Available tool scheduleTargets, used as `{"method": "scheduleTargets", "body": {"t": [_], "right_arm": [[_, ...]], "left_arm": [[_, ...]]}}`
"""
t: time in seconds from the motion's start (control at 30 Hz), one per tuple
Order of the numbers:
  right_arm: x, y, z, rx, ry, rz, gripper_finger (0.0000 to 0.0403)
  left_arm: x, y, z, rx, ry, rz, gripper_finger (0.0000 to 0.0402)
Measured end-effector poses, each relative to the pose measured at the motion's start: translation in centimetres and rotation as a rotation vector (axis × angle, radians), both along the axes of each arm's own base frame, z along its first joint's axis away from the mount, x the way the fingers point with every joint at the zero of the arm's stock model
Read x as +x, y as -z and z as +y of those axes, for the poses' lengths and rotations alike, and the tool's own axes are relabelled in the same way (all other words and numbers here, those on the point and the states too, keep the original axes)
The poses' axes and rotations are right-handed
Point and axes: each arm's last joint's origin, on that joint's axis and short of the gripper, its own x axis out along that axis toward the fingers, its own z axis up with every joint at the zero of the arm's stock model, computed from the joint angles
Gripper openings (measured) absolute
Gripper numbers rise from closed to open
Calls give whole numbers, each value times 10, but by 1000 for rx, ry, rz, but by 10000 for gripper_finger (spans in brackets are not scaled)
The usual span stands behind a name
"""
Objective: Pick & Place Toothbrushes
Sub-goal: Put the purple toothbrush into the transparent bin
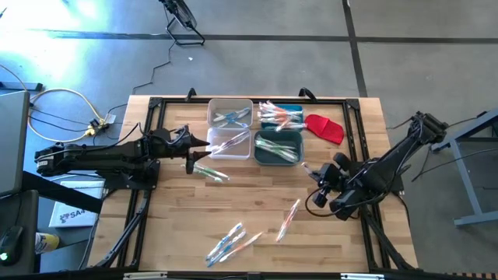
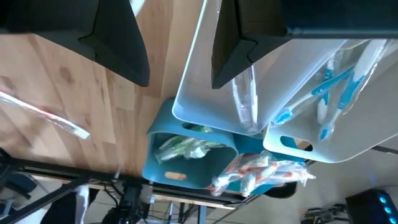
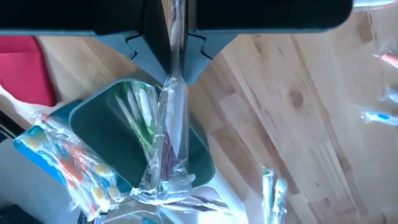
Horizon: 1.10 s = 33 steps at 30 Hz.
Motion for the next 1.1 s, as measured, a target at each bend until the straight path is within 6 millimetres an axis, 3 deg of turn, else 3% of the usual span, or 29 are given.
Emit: {"method": "scheduleTargets", "body": {"t": [0.3,0.6,0.9,1.1], "right_arm": [[4,38,0,-4,7,-81,15],[29,70,-15,-38,-109,-204,15],[59,62,-55,-144,-388,-397,15],[67,59,-86,-164,-456,-409,15]], "left_arm": [[0,0,0,0,0,0,171],[1,-4,0,12,0,-45,171],[2,-9,0,31,1,-90,171],[2,-11,0,34,21,-112,171]]}}
